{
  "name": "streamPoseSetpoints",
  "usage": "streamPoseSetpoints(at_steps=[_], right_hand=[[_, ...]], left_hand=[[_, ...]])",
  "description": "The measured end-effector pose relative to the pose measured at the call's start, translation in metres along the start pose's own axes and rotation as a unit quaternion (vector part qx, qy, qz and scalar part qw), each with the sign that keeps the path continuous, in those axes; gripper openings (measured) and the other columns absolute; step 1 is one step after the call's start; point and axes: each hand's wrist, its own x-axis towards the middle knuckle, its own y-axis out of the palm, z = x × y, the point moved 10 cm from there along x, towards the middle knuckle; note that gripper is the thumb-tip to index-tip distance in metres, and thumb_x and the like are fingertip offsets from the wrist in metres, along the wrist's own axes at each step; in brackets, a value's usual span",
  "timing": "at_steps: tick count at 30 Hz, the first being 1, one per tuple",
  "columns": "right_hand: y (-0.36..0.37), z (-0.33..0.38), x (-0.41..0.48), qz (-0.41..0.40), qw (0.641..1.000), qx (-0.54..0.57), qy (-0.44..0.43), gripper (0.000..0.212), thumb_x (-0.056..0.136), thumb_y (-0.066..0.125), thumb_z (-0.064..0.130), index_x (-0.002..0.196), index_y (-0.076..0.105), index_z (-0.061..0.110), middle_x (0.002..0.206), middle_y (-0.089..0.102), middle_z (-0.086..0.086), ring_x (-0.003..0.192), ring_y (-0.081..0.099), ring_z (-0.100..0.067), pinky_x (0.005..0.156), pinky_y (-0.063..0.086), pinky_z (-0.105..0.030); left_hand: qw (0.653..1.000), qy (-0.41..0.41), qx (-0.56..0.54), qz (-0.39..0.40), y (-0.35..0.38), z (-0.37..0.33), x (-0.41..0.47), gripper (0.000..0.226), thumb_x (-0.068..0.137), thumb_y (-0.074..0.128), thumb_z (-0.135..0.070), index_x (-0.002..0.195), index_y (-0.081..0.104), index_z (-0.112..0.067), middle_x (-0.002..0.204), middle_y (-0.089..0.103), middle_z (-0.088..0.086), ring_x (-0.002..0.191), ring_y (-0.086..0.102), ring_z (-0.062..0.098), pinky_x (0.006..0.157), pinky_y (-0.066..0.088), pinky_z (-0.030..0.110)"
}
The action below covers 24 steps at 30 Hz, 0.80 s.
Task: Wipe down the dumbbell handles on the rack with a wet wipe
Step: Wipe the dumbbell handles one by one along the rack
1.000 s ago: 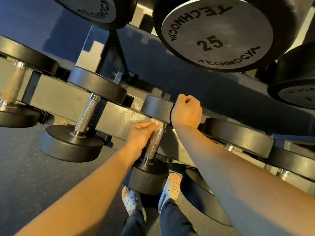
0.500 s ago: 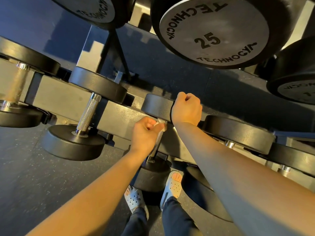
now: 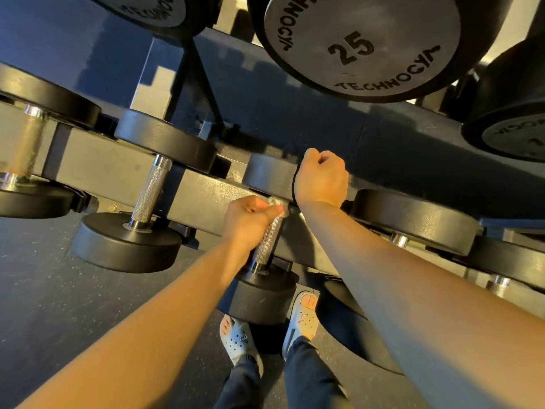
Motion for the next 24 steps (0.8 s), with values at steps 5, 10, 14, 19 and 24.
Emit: streamPoseSetpoints(at_steps=[5, 10, 14, 19, 24], right_hand=[[0.001, -0.002, 0.001, 0.014, 1.000, 0.009, 0.006, 0.032, 0.099, 0.049, 0.030, 0.072, 0.058, 0.015, 0.063, 0.052, 0.000, 0.061, 0.054, -0.016, 0.059, 0.048, -0.035], [0.000, -0.004, -0.005, 0.032, 0.998, 0.047, -0.018, 0.030, 0.104, 0.044, 0.031, 0.077, 0.054, 0.021, 0.076, 0.056, 0.000, 0.073, 0.058, -0.018, 0.065, 0.045, -0.032], [-0.029, -0.034, -0.044, -0.019, 0.995, 0.096, -0.033, 0.021, 0.104, 0.051, 0.039, 0.110, 0.057, 0.020, 0.114, 0.056, 0.001, 0.100, 0.058, -0.016, 0.085, 0.049, -0.031], [-0.011, -0.073, -0.117, 0.103, 0.967, 0.229, 0.040, 0.007, 0.097, 0.067, 0.031, 0.091, 0.064, 0.033, 0.090, 0.069, 0.008, 0.087, 0.068, -0.013, 0.081, 0.058, -0.036], [-0.003, -0.099, -0.110, 0.111, 0.920, 0.343, 0.154, 0.012, 0.095, 0.070, 0.014, 0.088, 0.076, 0.021, 0.083, 0.075, -0.001, 0.077, 0.068, -0.017, 0.067, 0.057, -0.025]], left_hand=[[0.990, -0.093, 0.064, 0.084, -0.001, 0.033, -0.006, 0.017, 0.089, 0.077, -0.017, 0.104, 0.069, -0.015, 0.096, 0.069, 0.001, 0.080, 0.061, 0.011, 0.064, 0.047, 0.020], [0.969, -0.052, 0.228, 0.076, -0.015, 0.020, -0.008, 0.021, 0.084, 0.082, -0.020, 0.101, 0.071, -0.011, 0.095, 0.072, 0.007, 0.084, 0.067, 0.018, 0.077, 0.056, 0.034], [0.970, 0.079, 0.230, -0.013, -0.023, -0.024, -0.019, 0.012, 0.086, 0.079, -0.024, 0.087, 0.071, -0.015, 0.082, 0.073, 0.004, 0.078, 0.072, 0.021, 0.076, 0.061, 0.041], [0.970, 0.111, 0.203, 0.080, 0.006, -0.030, -0.034, 0.015, 0.087, 0.076, -0.006, 0.083, 0.071, -0.020, 0.082, 0.074, 0.005, 0.083, 0.072, 0.024, 0.078, 0.058, 0.034], [0.976, 0.022, 0.148, 0.160, 0.002, -0.030, -0.046, 0.018, 0.096, 0.062, -0.005, 0.107, 0.075, -0.009, 0.101, 0.077, 0.007, 0.098, 0.073, 0.021, 0.087, 0.058, 0.033]])
